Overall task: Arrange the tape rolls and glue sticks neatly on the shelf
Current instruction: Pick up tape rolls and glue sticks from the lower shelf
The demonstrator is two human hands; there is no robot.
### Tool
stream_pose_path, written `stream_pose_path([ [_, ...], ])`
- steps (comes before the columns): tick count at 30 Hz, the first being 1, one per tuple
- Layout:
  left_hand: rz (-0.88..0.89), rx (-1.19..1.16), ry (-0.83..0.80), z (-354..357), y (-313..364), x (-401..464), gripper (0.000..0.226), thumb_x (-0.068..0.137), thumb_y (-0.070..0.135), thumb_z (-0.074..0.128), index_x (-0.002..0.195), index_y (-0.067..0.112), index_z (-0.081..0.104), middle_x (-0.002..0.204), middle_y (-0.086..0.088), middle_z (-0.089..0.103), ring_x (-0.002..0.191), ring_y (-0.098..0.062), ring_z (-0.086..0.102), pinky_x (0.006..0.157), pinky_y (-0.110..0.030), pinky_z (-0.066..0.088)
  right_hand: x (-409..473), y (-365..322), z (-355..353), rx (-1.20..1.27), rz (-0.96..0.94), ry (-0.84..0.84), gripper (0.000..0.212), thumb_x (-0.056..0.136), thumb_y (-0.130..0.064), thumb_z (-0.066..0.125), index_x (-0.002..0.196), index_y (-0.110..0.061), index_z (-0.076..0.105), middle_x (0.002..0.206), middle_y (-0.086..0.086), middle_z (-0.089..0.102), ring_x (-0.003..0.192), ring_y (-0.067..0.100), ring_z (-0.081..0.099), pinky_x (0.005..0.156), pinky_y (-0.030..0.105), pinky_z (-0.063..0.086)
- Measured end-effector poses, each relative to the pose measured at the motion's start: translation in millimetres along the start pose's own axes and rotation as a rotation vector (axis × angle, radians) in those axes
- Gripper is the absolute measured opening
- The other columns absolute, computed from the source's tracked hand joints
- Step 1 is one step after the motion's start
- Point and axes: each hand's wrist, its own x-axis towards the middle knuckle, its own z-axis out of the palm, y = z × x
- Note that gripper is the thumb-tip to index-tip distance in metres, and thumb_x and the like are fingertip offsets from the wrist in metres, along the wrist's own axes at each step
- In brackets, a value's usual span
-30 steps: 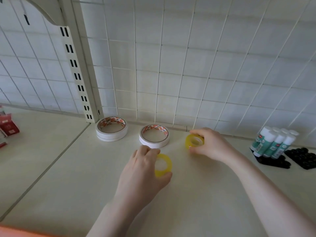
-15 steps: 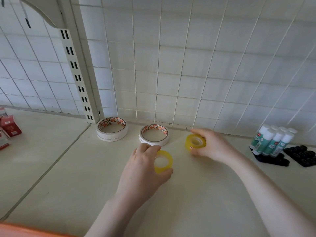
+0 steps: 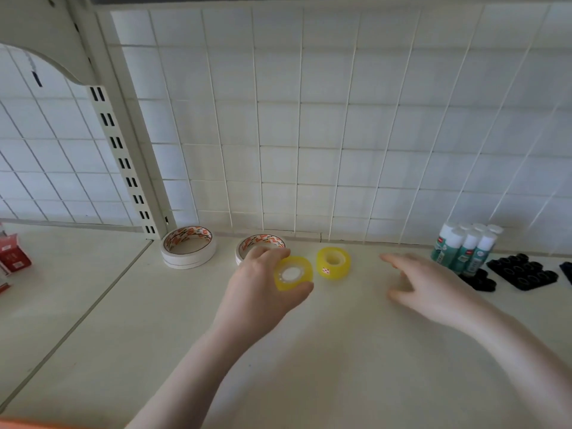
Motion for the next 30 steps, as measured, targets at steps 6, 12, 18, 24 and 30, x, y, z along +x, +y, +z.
stream_pose_path([
  [6, 0.016, 0.072, -0.029, 28.1, 17.5, 34.4, 0.063, 0.076, 0.043, 0.071, 0.132, 0.020, 0.050, 0.126, 0.002, 0.049, 0.116, -0.016, 0.048, 0.089, -0.021, 0.034, -21.9, 15.9, -0.6, -0.017, 0.008, 0.029, 0.058, 0.089, -0.035, 0.055, 0.142, -0.032, 0.033, 0.125, -0.007, 0.048, 0.115, 0.012, 0.049, 0.091, 0.024, 0.039],
  [12, -0.011, 0.170, -0.115, 53.4, 28.2, 57.5, 0.061, 0.080, 0.043, 0.066, 0.133, 0.020, 0.048, 0.130, 0.000, 0.046, 0.117, -0.020, 0.049, 0.090, -0.028, 0.037, -29.5, 24.4, 4.6, 0.033, -0.041, 0.086, 0.046, 0.091, -0.036, 0.053, 0.135, -0.030, 0.043, 0.127, -0.012, 0.047, 0.118, 0.006, 0.043, 0.093, 0.018, 0.034],
  [18, -0.018, 0.208, -0.157, 65.7, 28.7, 60.2, 0.061, 0.080, 0.045, 0.066, 0.133, 0.021, 0.047, 0.132, 0.001, 0.046, 0.119, -0.019, 0.045, 0.089, -0.024, 0.033, -28.5, 26.6, 8.7, 0.027, -0.073, 0.105, 0.030, 0.091, -0.037, 0.051, 0.120, -0.029, 0.055, 0.117, -0.014, 0.049, 0.113, 0.005, 0.043, 0.091, 0.020, 0.036],
  [24, -0.049, 0.205, -0.187, 68.9, 29.7, 61.5, 0.061, 0.080, 0.046, 0.065, 0.133, 0.021, 0.047, 0.132, 0.001, 0.045, 0.119, -0.018, 0.046, 0.089, -0.026, 0.035, -27.1, 26.9, 8.7, 0.028, -0.077, 0.094, 0.025, 0.091, -0.037, 0.051, 0.114, -0.029, 0.058, 0.113, -0.013, 0.050, 0.111, 0.005, 0.044, 0.090, 0.023, 0.038],
  [30, -0.055, 0.220, -0.187, 70.4, 30.5, 62.3, 0.059, 0.081, 0.045, 0.064, 0.132, 0.022, 0.047, 0.132, 0.002, 0.047, 0.118, -0.019, 0.047, 0.090, -0.027, 0.036, -28.5, 19.5, 12.3, -0.082, -0.078, 0.114, 0.025, 0.096, -0.035, 0.039, 0.111, -0.024, 0.055, 0.110, -0.009, 0.049, 0.108, 0.011, 0.044, 0.087, 0.026, 0.042],
])
